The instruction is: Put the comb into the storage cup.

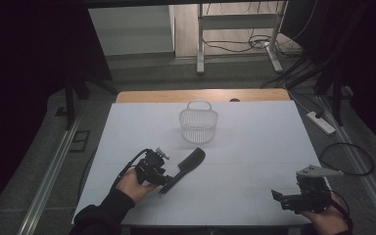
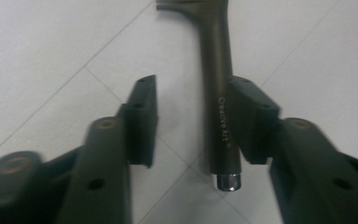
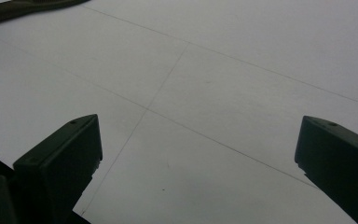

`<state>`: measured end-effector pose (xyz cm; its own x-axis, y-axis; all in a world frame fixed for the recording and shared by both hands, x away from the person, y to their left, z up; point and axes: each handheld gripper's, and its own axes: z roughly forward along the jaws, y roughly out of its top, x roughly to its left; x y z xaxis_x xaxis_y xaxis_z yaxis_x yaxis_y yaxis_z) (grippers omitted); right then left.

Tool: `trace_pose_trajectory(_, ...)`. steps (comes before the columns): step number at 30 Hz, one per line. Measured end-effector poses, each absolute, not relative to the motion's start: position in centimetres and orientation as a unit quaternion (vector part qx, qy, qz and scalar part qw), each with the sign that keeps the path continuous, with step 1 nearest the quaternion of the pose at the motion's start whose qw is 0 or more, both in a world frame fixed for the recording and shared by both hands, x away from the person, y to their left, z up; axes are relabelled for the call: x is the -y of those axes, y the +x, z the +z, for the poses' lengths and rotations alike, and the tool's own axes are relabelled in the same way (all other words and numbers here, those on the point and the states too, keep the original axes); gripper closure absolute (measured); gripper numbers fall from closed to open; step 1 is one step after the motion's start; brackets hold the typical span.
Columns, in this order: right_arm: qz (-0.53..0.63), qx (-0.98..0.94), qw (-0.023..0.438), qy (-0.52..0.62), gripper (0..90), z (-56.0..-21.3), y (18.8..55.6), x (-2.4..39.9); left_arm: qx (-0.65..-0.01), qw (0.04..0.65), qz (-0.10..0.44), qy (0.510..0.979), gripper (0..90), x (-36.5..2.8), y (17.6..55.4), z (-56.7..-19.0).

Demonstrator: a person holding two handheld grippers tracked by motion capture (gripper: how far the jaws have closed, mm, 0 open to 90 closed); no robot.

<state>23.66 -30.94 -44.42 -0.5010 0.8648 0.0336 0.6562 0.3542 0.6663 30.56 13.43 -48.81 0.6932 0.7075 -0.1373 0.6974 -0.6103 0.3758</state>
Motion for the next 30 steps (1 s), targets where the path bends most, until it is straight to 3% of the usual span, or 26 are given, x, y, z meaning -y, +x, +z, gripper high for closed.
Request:
trace_pose_trajectory(10, 0.317, -0.807, 0.164, 0.471, 0.9, -44.4, 23.7, 30.9, -0.4, 0.208, 0.012, 0.893, 9.6, -12.5, 30.7, -48.6)
trace_pose_trajectory(14, 0.316, -0.807, 0.164, 0.471, 0.9, -44.4, 23.7, 30.9, -0.392, 0.199, 0.015, 0.898, 1.6, -11.8, 30.8, -48.8)
trace_pose_trajectory(30, 0.316, -0.807, 0.162, 0.471, 0.9, -44.4, 23.7, 30.9, -0.367, 0.181, 0.018, 0.912, 0.0, -8.7, 31.5, -49.2)
